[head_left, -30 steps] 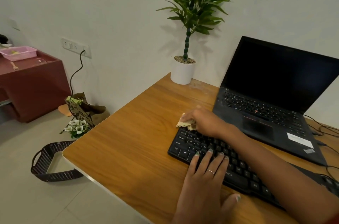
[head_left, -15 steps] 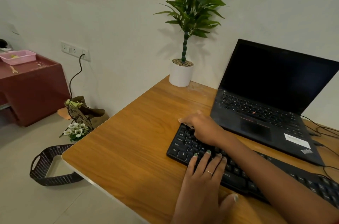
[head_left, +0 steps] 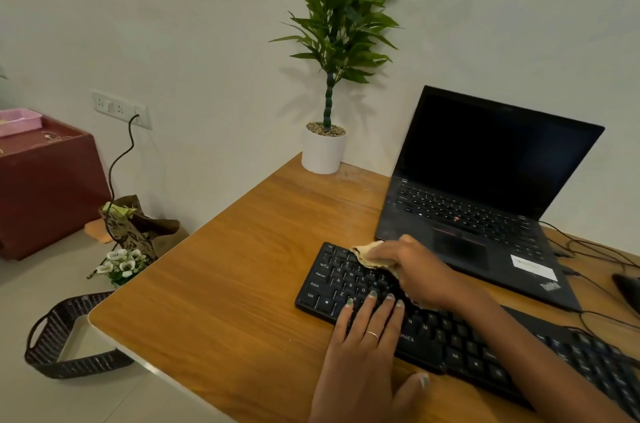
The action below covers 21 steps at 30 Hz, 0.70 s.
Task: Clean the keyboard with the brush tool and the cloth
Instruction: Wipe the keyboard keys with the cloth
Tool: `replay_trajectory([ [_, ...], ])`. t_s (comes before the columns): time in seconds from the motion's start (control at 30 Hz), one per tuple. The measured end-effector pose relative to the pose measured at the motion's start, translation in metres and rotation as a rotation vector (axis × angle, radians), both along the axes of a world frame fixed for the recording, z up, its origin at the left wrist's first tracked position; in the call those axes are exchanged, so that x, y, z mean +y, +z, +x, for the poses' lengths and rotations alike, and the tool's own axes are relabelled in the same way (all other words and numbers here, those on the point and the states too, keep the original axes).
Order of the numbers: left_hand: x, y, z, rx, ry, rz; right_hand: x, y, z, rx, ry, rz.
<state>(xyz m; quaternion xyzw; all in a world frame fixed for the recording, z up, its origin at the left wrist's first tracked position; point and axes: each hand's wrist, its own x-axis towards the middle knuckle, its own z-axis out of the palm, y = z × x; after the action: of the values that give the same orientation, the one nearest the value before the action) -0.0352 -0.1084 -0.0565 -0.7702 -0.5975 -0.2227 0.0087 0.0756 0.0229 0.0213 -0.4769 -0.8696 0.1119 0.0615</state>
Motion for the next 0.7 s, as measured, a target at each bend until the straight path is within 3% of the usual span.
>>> replay_trajectory([
  [0.13,0.0,0.002,-0.001,0.007,-0.004,-0.069,-0.016,0.01,0.054,-0.024,-0.078,-0.007],
  [0.4,-0.001,0.003,-0.001,0.073,-0.003,-0.149,-0.054,0.007,0.183,-0.194,-0.519,-0.02],
  [0.5,-0.003,0.003,0.0,0.089,-0.016,-0.165,-0.072,0.013,0.178,-0.175,-0.595,0.015],
  [0.7,-0.008,0.025,0.004,0.108,-0.036,-0.239,-0.109,0.0,0.104,-0.032,-0.47,0.177],
])
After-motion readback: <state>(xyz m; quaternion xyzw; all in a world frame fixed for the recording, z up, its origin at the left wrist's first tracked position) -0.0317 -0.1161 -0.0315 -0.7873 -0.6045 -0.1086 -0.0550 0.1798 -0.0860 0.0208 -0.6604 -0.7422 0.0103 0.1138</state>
